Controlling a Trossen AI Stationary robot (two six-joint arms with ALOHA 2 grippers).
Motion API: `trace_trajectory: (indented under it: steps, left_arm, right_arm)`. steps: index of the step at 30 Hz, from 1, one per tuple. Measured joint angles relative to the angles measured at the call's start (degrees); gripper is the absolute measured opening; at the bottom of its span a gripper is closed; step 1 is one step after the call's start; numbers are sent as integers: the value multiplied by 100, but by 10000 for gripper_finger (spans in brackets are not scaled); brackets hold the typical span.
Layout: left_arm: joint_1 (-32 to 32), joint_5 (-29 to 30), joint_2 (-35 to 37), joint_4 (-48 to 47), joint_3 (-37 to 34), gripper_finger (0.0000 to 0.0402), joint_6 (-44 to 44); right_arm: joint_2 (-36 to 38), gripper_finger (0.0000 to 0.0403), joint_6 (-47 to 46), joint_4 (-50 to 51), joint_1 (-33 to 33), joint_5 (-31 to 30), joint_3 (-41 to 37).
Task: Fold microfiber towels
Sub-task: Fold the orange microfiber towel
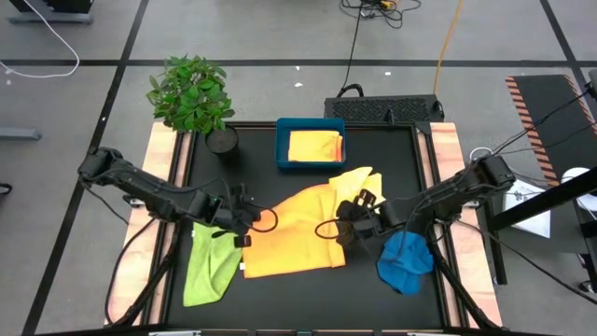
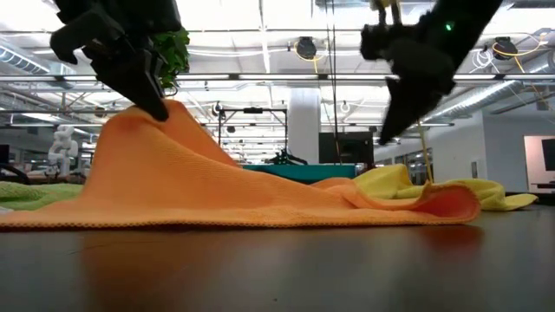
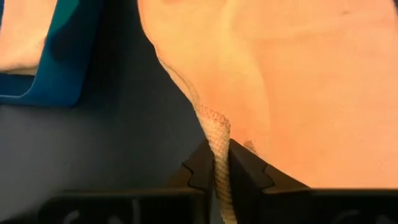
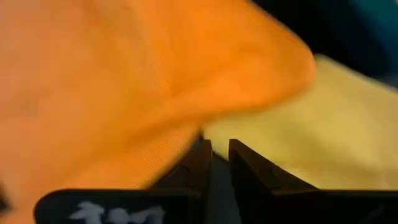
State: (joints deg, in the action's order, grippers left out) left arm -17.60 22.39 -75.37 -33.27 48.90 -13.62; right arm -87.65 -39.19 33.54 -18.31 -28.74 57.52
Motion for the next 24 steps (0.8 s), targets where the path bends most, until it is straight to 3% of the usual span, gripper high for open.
trace_trajectory:
  steps: [8, 12, 17, 24]
  left_arm:
    - [368, 149, 4, -316, 17, 162, -3]
    - [354, 165, 14, -601, 435, 207, -104]
    - [-132, 291, 20, -559, 939, 211, -167]
    - [-1269, 291, -317, 83, 589, 187, -476]
  right_arm:
    - [4, 44, 484, -771, 5, 18, 0]
    - [-1, 44, 532, -805, 4, 31, 0]
    - [-16, 44, 720, -1279, -135, 396, -14]
    - [-24, 50, 1087, -1857, -837, 805, -327]
